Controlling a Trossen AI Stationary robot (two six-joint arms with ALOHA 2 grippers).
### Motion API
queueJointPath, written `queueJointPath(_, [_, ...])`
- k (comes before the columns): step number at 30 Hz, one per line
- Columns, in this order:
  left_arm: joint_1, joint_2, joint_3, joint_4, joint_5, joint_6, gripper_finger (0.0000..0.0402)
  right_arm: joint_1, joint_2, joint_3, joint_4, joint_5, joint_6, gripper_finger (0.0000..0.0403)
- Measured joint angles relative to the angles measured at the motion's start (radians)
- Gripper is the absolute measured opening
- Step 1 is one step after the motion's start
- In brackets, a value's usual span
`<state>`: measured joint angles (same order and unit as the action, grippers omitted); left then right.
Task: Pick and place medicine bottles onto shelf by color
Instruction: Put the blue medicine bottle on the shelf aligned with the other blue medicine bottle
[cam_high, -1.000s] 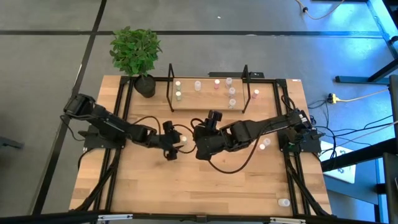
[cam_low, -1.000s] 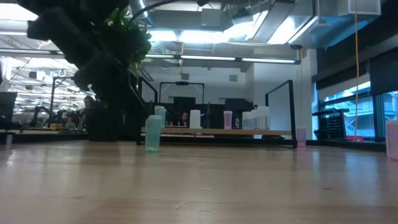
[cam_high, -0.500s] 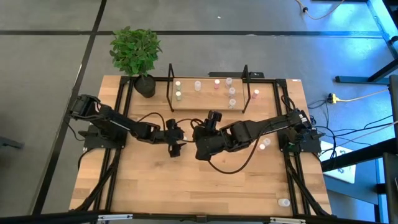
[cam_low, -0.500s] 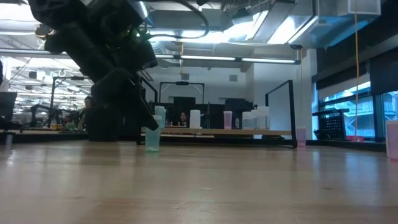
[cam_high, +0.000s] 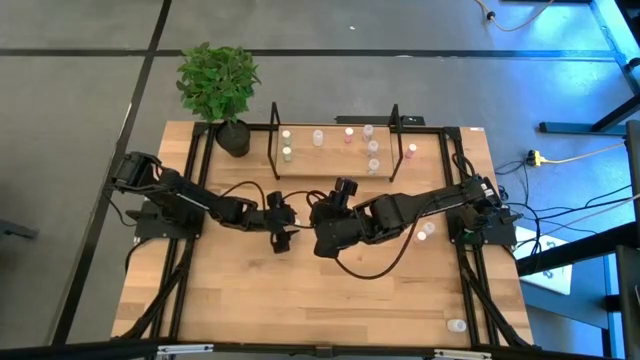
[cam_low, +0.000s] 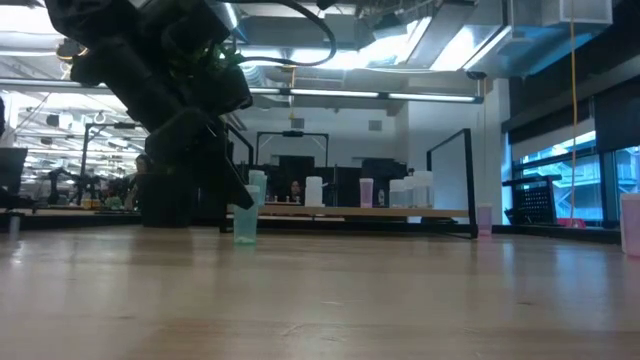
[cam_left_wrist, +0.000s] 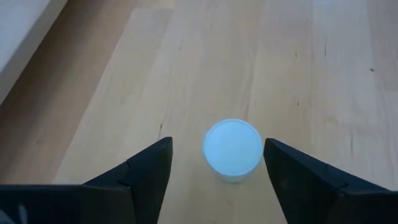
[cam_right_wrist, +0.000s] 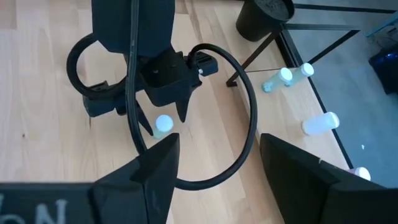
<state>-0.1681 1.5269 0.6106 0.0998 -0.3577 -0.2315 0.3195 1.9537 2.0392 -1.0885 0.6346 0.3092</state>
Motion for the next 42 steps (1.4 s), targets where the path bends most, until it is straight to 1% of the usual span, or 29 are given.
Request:
queueJointPath(4, [-0.001, 0.0, 0.0, 0.0, -0.003, -0.001, 0.0207, 0.0, 0.0, 0.0, 0.0, 0.0, 0.0, 0.0225])
queueJointPath(12, [-0.001, -0.001, 0.0, 0.0, -0.004, 0.017, 0.0107, 0.0, 0.0, 0.0, -0.001, 0.001, -0.001, 0.0225])
queueJointPath(15, [-0.001, -0.001, 0.0, 0.0, -0.004, 0.017, 0.0082, 0.0, 0.0, 0.0, -0.001, 0.001, -0.002, 0.0225])
queueJointPath(20, [0.004, -0.009, 0.0, -0.004, -0.003, -0.005, 0.0081, 0.0, 0.0, 0.0, -0.001, 0.003, 0.001, 0.0225])
queueJointPath(25, [0.029, -0.068, 0.0, -0.006, -0.004, -0.027, 0.0081, 0.0, 0.0, 0.0, -0.001, 0.008, 0.002, 0.0225])
queueJointPath(29, [0.063, -0.159, 0.0, -0.043, -0.036, -0.024, 0.0082, 0.0, 0.001, 0.0, -0.009, 0.095, 0.028, 0.0225])
queueJointPath(33, [0.119, -0.262, 0.0, -0.125, -0.066, -0.024, 0.0082, 0.0, 0.001, 0.0, -0.01, 0.159, 0.03, 0.0225])
queueJointPath(36, [0.174, -0.323, 0.0, -0.149, -0.08, -0.02, 0.0082, 0.0, 0.001, 0.0, -0.01, 0.192, 0.031, 0.0225])
queueJointPath(39, [0.231, -0.35, 0.0, -0.151, -0.077, -0.01, 0.0082, -0.003, 0.001, 0.0, -0.01, 0.195, 0.031, 0.0225])
queueJointPath(42, [0.282, -0.35, 0.0, -0.154, -0.077, 0.002, 0.0082, -0.005, 0.001, 0.0, -0.01, 0.195, 0.031, 0.0225])
